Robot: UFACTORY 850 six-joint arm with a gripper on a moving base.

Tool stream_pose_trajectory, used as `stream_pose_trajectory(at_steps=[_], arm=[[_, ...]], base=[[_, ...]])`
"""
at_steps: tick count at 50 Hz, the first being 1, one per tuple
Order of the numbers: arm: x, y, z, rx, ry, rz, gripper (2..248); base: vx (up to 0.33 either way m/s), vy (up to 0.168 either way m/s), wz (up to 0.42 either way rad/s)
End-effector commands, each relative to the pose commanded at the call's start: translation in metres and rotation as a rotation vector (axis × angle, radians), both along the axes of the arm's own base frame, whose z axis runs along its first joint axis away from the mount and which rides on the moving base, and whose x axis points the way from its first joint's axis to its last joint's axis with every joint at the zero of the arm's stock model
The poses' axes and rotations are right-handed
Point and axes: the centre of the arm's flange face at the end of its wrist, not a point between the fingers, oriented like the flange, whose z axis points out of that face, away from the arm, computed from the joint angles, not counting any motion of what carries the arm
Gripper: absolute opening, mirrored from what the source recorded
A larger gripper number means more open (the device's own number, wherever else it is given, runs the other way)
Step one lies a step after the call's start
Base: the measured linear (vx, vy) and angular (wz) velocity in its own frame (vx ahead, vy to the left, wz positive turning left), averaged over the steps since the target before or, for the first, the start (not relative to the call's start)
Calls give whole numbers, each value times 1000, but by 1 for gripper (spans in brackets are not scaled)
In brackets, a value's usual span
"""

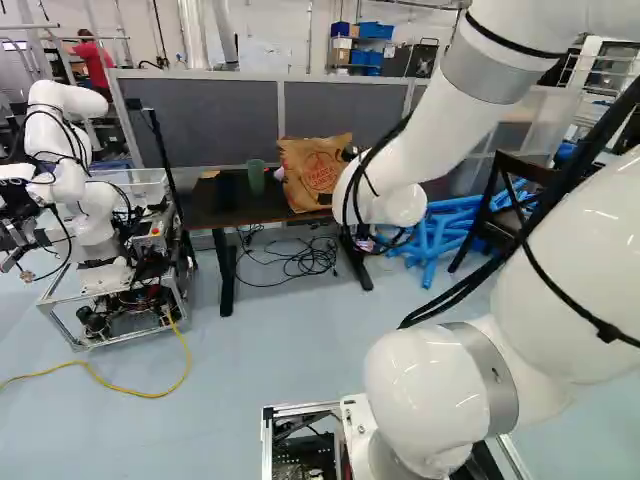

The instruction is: Pick up the bag on the ground and place it on the table

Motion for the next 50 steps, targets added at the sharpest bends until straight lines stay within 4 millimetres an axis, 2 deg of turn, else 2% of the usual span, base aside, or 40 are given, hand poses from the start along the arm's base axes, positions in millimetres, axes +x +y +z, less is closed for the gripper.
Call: stream_pose_trajectory(at_steps=[26,50], arm=[[-40,-3,-21,-104,-100,41,247],[-63,-5,-32,-163,-154,60,247]], base=[[0,0,0],[0,0,0]])
